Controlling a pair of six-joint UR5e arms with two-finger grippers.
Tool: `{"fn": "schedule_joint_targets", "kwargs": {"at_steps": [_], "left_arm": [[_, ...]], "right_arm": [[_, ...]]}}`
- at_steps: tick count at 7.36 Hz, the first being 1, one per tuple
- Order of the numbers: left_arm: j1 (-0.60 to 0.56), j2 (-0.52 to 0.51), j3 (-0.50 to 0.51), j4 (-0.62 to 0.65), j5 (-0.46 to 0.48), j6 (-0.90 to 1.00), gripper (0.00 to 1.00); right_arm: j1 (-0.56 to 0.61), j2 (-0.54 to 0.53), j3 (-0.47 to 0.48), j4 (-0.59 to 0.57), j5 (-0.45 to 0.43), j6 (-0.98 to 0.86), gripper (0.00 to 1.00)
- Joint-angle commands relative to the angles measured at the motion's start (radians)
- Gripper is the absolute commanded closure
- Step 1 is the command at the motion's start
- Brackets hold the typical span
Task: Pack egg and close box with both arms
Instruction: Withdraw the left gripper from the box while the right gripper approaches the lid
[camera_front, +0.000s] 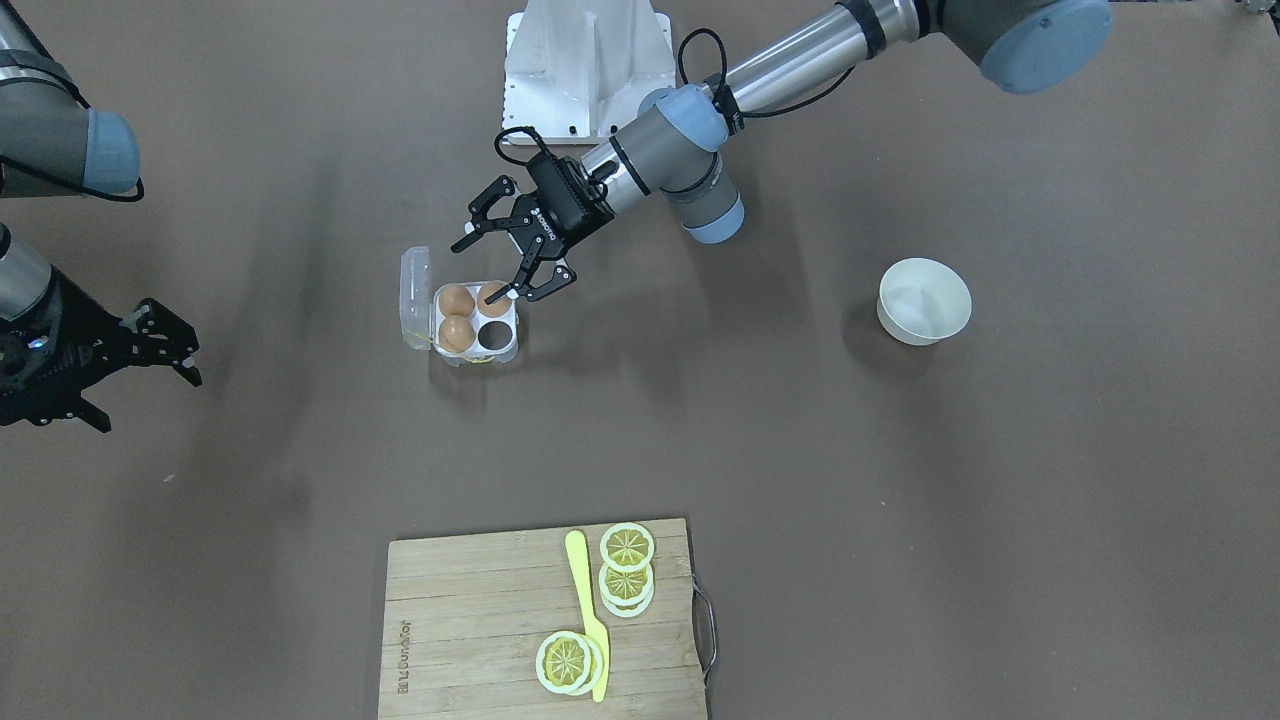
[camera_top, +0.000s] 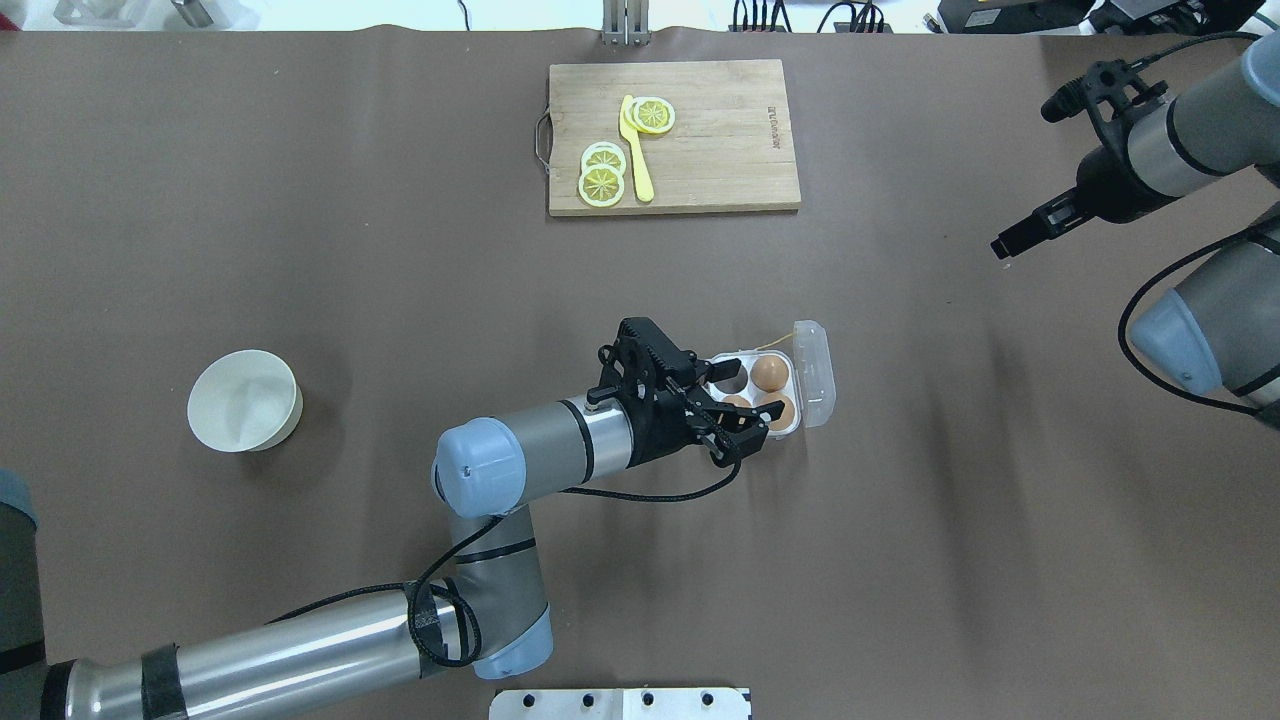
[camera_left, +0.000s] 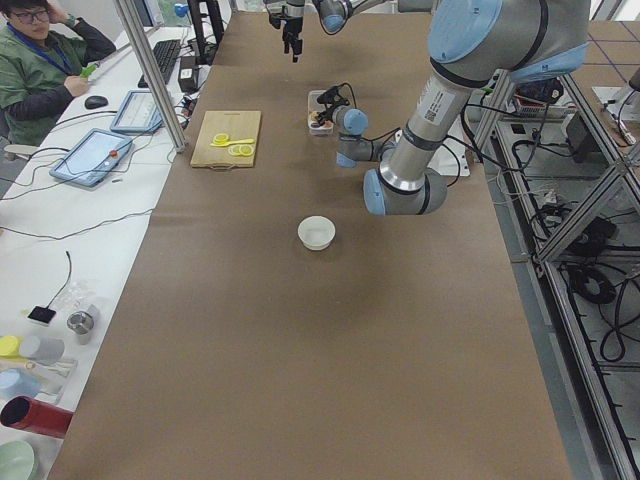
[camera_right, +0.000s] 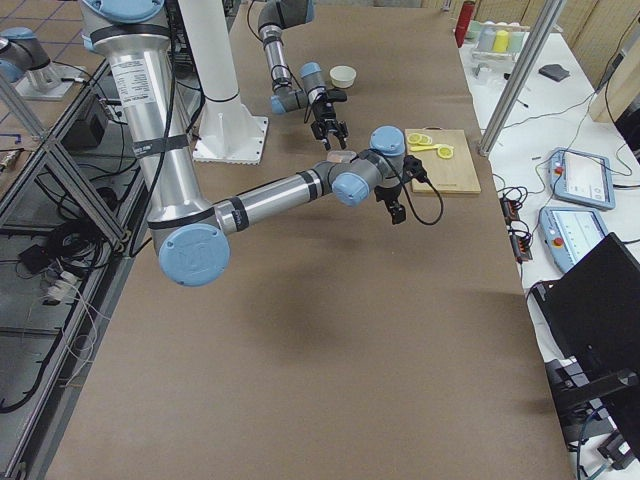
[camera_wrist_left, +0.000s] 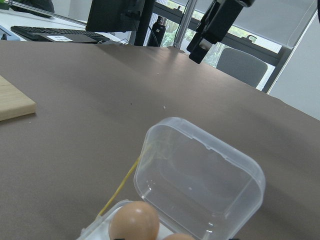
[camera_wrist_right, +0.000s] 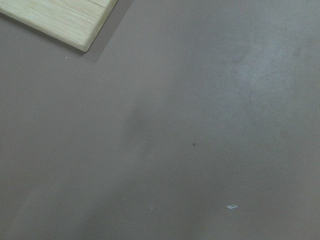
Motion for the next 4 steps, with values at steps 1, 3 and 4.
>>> {"fn": "schedule_joint_targets", "kwargs": {"at_steps": [1,3,4], "left_arm": [[-0.020,0.009,-0.039,0.001,0.000,-0.116,0.24],[-0.043,0.011,-0.070,0.007,-0.001,-0.391,0.08],[-0.051,0.041,-0.140,0.027,-0.003,-0.512,0.02]], "right_arm": [[0.000,0.000,0.000,0.000,0.002,0.000,0.00],[0.000,0.000,0.002,0.000,0.002,0.002,0.00],[0.000,0.000,0.014,0.000,0.003,0.039,0.00]]}}
